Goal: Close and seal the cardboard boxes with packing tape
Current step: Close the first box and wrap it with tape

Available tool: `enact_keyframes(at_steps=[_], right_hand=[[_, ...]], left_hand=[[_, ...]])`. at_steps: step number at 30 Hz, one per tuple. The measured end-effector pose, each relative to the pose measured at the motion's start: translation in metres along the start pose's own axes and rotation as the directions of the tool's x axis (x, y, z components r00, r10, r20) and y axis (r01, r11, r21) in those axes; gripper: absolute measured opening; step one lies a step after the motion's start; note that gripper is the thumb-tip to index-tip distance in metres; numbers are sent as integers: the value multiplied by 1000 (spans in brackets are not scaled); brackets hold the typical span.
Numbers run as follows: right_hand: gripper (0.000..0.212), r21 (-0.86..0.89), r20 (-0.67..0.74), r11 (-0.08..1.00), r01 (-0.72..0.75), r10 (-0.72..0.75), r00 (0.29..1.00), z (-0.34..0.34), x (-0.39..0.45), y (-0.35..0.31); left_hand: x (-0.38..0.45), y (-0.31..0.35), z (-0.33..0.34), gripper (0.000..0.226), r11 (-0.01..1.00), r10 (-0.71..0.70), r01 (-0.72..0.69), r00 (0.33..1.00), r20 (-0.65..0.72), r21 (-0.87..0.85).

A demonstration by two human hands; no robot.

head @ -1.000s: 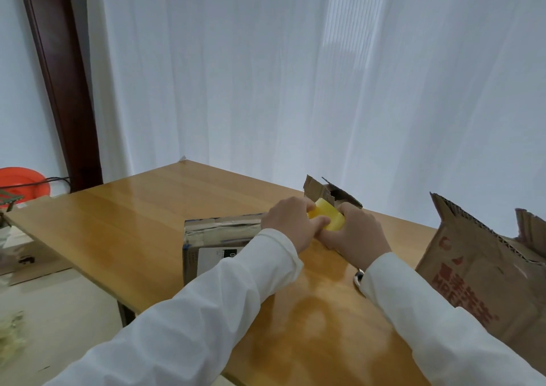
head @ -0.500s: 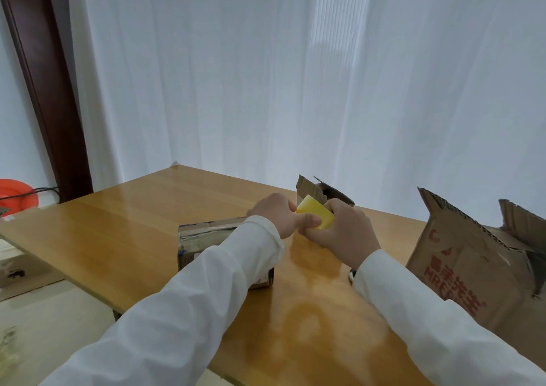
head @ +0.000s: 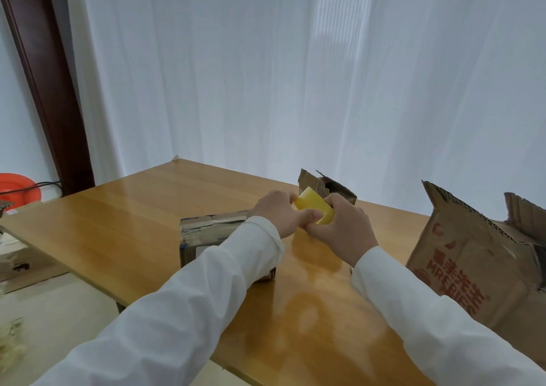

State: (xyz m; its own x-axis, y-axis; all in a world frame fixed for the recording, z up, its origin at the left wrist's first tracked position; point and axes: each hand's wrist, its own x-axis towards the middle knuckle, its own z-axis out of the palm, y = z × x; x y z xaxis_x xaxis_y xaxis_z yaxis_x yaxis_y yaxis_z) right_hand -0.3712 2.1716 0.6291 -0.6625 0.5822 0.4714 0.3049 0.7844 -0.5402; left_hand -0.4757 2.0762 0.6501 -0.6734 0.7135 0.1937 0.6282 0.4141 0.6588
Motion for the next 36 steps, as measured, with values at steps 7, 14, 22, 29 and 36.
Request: enact_keyframes(at_steps=[7, 14, 22, 29, 36], right_hand=[[39, -79, -42, 997, 5, -8, 999, 0, 2, -3], [47, -115, -82, 992, 43, -53, 995, 0, 0, -10], [49, -95, -211, 990, 103, -122, 970, -4, 0, -5], [48, -187, -210, 975, 122, -161, 964, -3, -7, 1], [43, -144, -109, 986, 84, -100, 989, -8, -3, -5]], left_hand=[[-6, 2, 3, 41, 997, -19, 10, 993, -118, -78], [-13, 2, 8, 12, 719, -230, 78, 964, -130, -691], [-13, 16, -2, 16, 686, -246, 126, 967, -65, -717], [-12, 24, 7, 29, 989, -88, 63, 978, -191, -135], [-17, 10, 16, 5, 903, 53, -206, 924, -378, -377]])
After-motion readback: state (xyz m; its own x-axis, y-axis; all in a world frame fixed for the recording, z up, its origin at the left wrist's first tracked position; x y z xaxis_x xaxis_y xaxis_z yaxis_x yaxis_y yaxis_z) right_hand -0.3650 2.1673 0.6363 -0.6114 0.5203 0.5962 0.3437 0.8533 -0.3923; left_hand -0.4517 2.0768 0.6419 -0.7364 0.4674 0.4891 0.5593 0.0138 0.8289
